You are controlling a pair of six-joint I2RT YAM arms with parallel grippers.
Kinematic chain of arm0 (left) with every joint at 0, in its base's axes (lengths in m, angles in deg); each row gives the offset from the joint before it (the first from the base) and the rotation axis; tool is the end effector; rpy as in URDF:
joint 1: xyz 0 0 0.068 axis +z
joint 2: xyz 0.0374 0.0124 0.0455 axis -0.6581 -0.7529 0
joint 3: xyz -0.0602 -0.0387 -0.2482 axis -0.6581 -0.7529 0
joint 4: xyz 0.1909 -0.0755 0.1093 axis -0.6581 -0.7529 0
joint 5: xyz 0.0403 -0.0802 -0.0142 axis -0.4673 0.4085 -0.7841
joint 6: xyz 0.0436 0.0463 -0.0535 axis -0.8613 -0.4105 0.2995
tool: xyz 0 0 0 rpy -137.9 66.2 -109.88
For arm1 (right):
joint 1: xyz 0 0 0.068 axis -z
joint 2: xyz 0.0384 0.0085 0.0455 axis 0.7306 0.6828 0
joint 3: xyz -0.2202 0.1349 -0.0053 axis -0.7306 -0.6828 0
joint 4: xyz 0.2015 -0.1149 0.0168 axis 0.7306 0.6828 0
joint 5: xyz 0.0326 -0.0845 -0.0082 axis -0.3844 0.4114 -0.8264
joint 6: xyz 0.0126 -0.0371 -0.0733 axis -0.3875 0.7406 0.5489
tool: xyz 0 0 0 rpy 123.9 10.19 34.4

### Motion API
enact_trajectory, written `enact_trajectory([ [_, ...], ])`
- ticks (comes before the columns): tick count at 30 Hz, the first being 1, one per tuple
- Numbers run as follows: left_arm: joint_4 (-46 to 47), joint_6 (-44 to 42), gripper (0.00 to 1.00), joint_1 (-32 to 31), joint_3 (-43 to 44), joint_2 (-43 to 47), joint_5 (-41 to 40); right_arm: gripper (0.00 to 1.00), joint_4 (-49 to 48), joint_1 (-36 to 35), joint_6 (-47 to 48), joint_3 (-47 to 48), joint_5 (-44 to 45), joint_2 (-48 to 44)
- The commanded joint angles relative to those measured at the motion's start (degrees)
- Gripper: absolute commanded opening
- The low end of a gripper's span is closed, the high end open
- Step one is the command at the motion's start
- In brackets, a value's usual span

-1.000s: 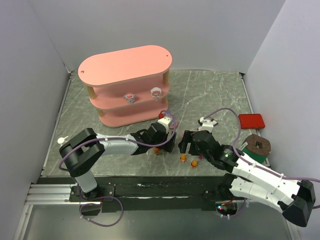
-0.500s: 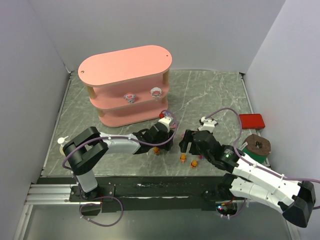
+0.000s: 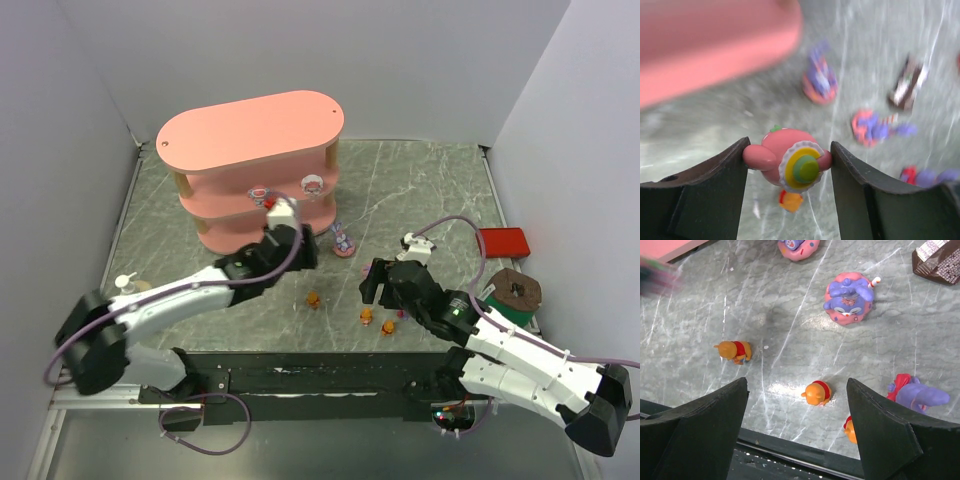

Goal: Place and organize the plastic toys onto the shelf

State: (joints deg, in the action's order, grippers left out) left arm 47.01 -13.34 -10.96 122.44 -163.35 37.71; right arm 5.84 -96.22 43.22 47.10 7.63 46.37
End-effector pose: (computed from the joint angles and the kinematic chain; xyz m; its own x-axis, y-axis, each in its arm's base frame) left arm 0.2099 -0.2226 0.2378 -0.5765 -0.1762 -0.7979 0.2074 0.9129 -0.3514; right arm 0.1338 0.1165 0.2195 -0.6669 0.2079 -0.7156 -0.1058 0.9242 0.3670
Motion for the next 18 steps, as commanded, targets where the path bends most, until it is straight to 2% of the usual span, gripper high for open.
enact_trajectory([
  [1, -12.0, 4.2, 0.04, 3.1, 1.4, 8.7, -8.7, 0.86, -1.6, 0.7, -0.2, 0.3, 1.2, -0.1],
  [4, -16.2, 6.0, 0.06, 4.6, 1.5, 13.4, -11.6, 0.86, -1.6, 0.8, 0.1, 0.5, 1.2, 0.0],
  [10, -21.7, 5.4, 0.07, 11.9, 3.2, 21.1, -12.4, 0.86, -2.1, 1.2, 0.6, 0.6, 0.7, 0.6],
  [18, -23.6, 1.9, 0.08, 21.1, 7.7, 20.5, -11.6, 0.86, -1.7, 1.5, 0.6, 0.6, 1.0, 0.2],
])
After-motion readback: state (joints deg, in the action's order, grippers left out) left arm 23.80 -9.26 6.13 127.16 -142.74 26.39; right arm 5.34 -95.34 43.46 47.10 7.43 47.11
